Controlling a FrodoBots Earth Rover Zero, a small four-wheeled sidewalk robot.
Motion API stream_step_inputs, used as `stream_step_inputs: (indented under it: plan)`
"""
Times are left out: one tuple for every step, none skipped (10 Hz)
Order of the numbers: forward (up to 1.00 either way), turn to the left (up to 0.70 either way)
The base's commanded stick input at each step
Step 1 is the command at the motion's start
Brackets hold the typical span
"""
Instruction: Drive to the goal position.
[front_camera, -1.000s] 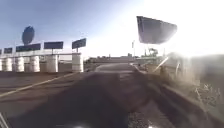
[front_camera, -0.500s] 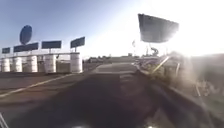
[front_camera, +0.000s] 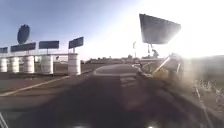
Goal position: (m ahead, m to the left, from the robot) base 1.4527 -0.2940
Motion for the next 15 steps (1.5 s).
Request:
stream_step_inputs:
  plan:
    - [0.50,0.00]
    - [0.50,0.00]
    - [0.50,0.00]
    - [0.50,0.00]
    - [0.50,0.00]
    - [0.50,0.00]
    - [0.50,0.00]
    - [0.50,0.00]
    - [0.50,0.00]
    - [0.50,0.00]
    - [0.50,0.00]
    - [0.50,0.00]
    - [0.50,0.00]
    - [0.50,0.00]
    - [0.50,0.00]
